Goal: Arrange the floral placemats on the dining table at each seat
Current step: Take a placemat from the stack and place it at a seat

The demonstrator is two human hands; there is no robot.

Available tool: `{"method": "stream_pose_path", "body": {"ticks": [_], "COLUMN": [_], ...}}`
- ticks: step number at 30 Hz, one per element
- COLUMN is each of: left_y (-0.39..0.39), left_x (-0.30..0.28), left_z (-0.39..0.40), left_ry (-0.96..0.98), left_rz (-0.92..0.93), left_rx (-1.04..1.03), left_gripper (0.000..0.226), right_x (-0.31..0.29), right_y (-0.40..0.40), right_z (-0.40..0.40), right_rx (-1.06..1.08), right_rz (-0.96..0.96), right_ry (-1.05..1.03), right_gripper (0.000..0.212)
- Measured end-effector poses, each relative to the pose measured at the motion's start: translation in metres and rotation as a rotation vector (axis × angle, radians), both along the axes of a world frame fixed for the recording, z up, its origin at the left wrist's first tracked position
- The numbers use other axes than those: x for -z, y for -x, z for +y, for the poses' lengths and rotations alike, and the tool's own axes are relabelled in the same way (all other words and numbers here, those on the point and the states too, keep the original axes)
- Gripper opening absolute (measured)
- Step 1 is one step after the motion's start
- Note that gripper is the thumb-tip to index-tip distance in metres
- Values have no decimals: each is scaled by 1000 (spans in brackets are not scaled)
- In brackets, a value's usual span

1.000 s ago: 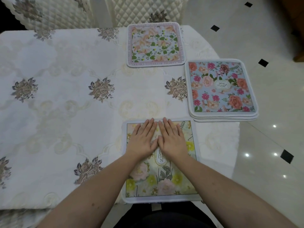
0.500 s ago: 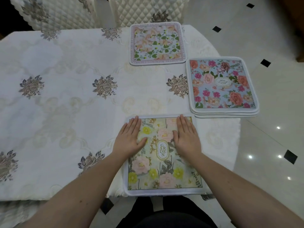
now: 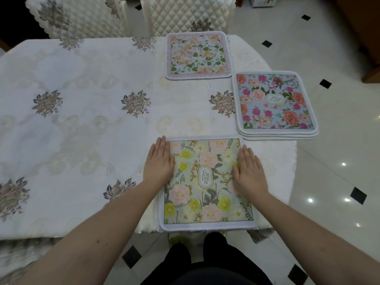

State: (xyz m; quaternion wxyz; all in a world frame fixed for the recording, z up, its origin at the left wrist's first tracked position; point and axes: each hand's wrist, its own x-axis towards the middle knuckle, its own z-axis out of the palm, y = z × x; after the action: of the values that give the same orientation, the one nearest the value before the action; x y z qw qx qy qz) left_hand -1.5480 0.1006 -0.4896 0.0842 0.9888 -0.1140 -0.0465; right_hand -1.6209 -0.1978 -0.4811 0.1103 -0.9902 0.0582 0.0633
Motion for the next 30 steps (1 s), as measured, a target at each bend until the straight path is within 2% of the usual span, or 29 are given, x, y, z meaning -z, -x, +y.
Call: {"method": "stream_pose_path", "body": {"ticks": [4, 10, 17, 30], "left_y": [27, 71, 88, 100], "left_x": [-3, 15, 26, 22], "left_z": [-41, -67, -47, -12], "left_ry": [163, 155, 85, 27], "left_rz": [8, 76, 72, 63], "left_rx": [84, 145, 164, 276], "left_gripper": [60, 62, 57, 68], "right_x": [-5, 8, 26, 24], "right_y": [6, 16, 31, 51], "right_z": [57, 114, 107, 83], "right_rx": [-89, -140, -184, -139], "right_rz": [-37, -46, -21, -35], "right_ry": [-102, -68, 7, -2], "right_gripper": [67, 59, 58, 59]}}
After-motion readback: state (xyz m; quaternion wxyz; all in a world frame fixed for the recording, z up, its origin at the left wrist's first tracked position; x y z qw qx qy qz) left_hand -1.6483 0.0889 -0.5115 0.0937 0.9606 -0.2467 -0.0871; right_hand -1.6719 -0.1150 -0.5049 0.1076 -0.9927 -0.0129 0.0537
